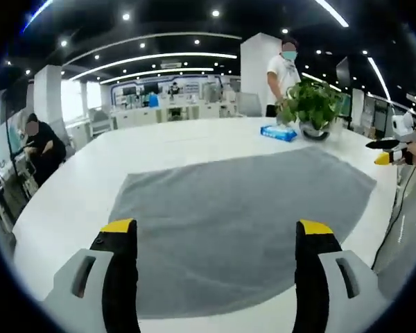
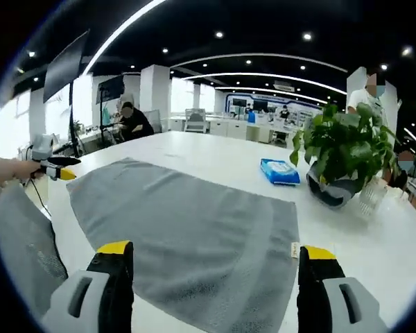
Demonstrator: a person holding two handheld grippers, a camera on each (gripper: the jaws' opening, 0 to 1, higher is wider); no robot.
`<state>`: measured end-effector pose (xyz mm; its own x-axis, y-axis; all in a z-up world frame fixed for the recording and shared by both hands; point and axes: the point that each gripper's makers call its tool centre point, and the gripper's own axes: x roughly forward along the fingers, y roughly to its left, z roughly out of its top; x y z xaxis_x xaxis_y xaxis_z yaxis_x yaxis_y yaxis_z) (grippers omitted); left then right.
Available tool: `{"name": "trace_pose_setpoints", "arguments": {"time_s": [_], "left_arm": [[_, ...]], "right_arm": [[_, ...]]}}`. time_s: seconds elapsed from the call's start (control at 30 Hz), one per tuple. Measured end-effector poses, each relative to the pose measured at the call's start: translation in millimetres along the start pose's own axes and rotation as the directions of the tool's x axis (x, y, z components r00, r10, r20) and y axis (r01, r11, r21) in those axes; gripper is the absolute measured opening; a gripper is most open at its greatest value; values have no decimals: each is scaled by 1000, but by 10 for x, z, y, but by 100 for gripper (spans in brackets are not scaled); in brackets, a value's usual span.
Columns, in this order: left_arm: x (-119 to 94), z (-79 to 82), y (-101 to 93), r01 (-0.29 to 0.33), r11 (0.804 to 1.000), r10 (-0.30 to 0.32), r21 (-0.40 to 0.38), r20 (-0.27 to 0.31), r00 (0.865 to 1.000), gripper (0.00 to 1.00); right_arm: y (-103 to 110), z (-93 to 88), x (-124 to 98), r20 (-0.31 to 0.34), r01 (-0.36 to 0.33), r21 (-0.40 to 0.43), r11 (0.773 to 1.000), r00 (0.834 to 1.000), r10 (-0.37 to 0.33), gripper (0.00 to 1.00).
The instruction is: Open the folded towel by lifting each exposed corner and separating the folded layers until the towel lies flat within the target outline without major curled edges
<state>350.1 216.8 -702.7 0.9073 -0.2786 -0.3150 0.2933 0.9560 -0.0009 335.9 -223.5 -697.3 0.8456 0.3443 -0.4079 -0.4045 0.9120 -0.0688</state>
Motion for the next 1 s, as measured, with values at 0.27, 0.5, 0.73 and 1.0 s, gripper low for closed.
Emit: {"name": "trace_pose_setpoints", "arguments": {"time_s": [0.27,0.5,0.73,1.0], "left_arm": [[-198,472,-326,-12,999,6,40,156,988,92],[-287,447,-496,20,997,-35,78,195,980,93],[-469,497,-586,11,1000,-15,19,241,970,95],[-407,421,-798,59,992,-79,109,191,979,94]], "right_arm": [[227,449,-255,184,19,-3,1000,983,-18,100],[423,495,-328,235,17,-28,999,972,-10,100],[507,501,-387,272,5,-30,1000,962,3,100],[567,388,-316,238,-18,-58,998,971,32,100]]}}
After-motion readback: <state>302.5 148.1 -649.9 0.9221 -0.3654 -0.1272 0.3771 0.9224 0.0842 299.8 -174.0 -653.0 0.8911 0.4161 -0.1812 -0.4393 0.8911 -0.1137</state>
